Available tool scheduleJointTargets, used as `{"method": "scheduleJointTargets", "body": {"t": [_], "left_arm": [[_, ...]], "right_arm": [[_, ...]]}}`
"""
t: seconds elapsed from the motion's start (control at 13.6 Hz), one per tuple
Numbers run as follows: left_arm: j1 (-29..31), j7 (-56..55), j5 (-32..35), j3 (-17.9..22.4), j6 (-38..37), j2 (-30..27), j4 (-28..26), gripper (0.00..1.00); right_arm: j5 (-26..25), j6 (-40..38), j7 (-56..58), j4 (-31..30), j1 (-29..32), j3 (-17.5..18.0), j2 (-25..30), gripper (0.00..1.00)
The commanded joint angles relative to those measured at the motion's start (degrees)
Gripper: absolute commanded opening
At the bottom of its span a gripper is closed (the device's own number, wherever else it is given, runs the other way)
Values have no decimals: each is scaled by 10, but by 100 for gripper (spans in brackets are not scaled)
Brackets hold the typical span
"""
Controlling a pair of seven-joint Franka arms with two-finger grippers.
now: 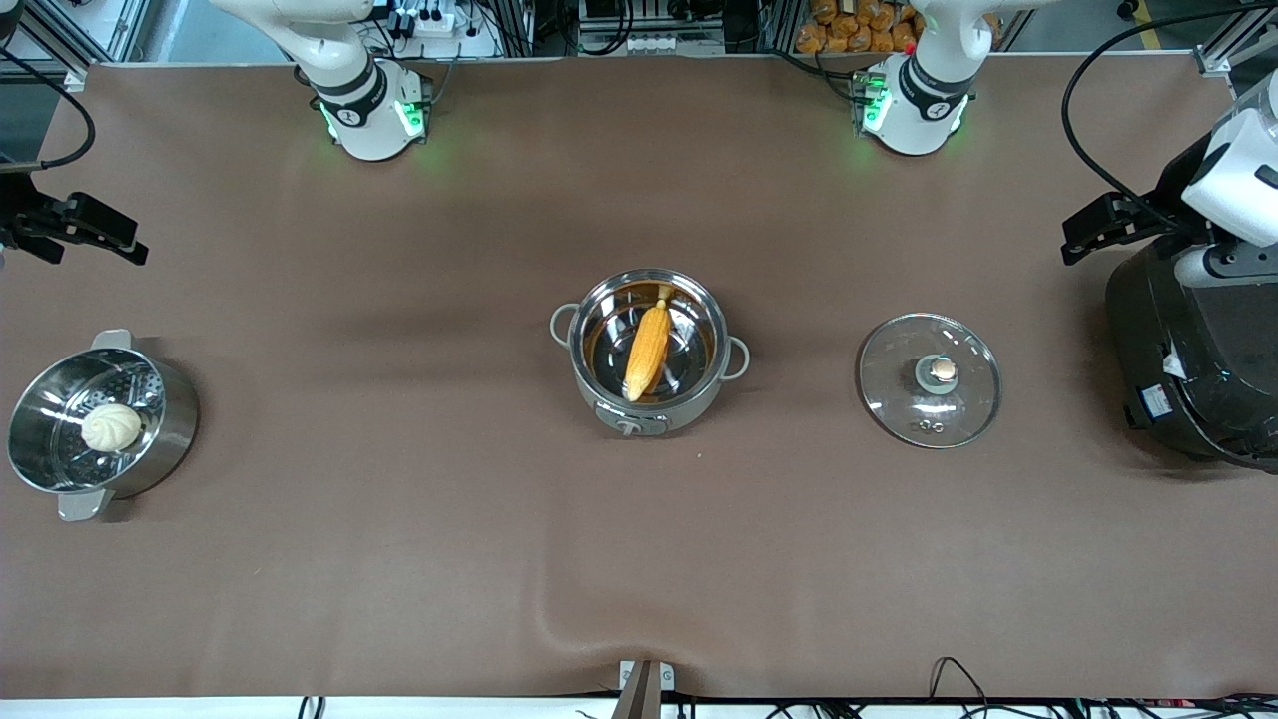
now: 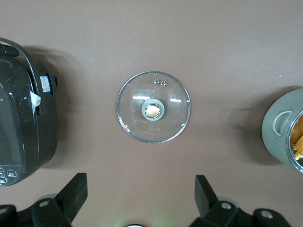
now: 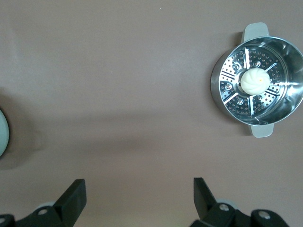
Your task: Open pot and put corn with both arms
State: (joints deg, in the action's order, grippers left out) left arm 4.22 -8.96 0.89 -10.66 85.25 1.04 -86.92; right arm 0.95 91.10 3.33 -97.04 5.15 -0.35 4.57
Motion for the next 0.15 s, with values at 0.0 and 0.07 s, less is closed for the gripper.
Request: {"method": "scheduleJointTargets", "body": {"t": [0.0,0.07], "left_arm": [[-4,-2,11,-1,-15,2,13,100],[-4,-2,13,-1,-15,2,13,100]], "right_arm": [[-2,-7,5,-9,-2,0,12,100],[-2,-16,5,-8,-2,0,11,100]]}}
